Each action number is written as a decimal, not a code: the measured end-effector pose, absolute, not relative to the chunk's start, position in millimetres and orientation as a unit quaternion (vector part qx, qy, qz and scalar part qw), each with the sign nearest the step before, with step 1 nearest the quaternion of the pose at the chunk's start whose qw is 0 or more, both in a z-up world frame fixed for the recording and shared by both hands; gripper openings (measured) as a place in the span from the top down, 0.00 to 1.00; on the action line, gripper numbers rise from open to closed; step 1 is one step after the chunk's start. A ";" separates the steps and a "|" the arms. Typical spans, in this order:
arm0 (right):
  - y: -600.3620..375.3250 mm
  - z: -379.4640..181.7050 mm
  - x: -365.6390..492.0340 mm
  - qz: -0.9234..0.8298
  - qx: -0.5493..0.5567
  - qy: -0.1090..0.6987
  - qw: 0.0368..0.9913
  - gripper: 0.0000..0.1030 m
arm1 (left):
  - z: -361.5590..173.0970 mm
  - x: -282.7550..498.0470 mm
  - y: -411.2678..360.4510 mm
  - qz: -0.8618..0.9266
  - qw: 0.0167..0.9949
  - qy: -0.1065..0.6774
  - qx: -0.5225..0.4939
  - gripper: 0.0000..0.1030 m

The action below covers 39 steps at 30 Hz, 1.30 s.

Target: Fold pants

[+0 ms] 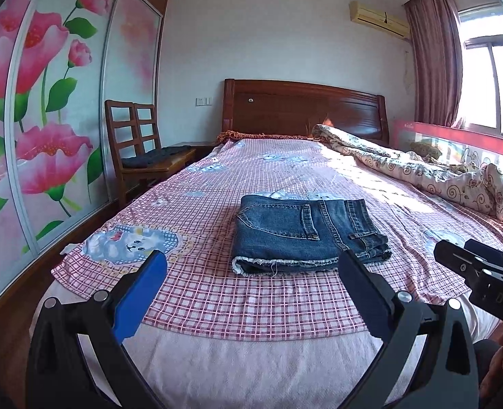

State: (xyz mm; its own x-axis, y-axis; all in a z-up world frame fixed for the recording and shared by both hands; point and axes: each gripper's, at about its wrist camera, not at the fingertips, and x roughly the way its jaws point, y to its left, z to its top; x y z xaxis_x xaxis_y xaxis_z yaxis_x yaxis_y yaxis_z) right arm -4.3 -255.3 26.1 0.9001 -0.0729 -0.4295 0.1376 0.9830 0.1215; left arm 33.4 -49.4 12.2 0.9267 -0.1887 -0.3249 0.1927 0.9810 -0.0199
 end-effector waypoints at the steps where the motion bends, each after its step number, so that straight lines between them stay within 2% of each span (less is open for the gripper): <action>1: -255.6 26.0 -4.1 -0.054 0.075 0.217 0.972 0.29 | 12.1 33.4 -49.5 -0.096 0.982 0.165 0.006 0.02; 39: -257.1 22.7 -0.3 -0.050 0.072 0.229 0.969 0.29 | 15.3 37.3 -50.5 -0.091 0.978 0.186 0.007 0.02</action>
State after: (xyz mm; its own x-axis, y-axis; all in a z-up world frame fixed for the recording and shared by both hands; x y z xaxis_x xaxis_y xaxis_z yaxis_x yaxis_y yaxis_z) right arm -0.3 -257.1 22.7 0.8902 -0.0643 -0.4510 0.1304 0.9845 0.1169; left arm 37.3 -50.5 15.3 0.9141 -0.1753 -0.3657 0.1805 0.9834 -0.0204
